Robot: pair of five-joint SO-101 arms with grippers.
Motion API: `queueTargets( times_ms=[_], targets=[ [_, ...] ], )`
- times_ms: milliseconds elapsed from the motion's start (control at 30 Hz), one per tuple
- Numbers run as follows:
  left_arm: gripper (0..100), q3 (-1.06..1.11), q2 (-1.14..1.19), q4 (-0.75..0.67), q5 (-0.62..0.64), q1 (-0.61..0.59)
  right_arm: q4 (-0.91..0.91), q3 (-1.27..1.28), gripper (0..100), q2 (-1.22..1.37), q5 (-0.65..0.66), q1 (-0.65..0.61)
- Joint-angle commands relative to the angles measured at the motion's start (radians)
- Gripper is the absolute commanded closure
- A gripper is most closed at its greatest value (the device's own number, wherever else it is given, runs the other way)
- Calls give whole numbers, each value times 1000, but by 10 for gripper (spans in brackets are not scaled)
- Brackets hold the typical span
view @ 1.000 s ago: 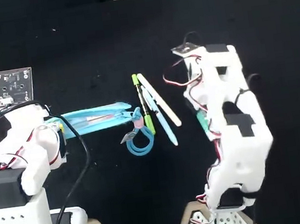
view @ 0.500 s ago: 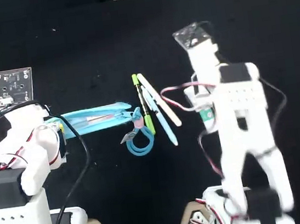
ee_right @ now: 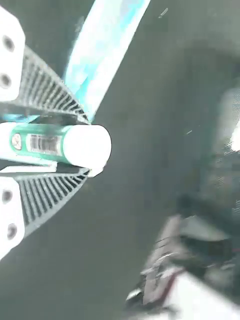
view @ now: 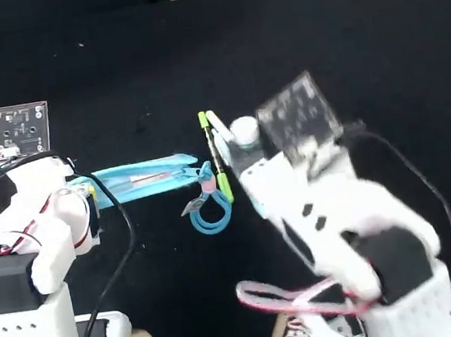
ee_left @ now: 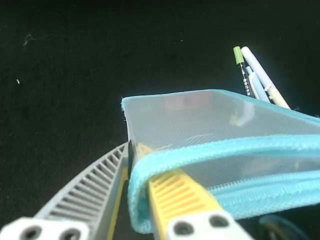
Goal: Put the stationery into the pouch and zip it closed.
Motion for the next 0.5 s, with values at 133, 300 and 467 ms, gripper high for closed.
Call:
queueTargets(
  times_ms=[133, 300, 467],
  targets=[
    [970, 2, 3, -6, 5, 1, -241, 45, 987, -39, -92, -109],
    [970, 4, 3, -8, 5, 1, -443, 185, 987, -44, -89, -233],
    [970, 4, 3, -8, 5, 1, -463, 232, 987, -127, -87, -339]
  ],
)
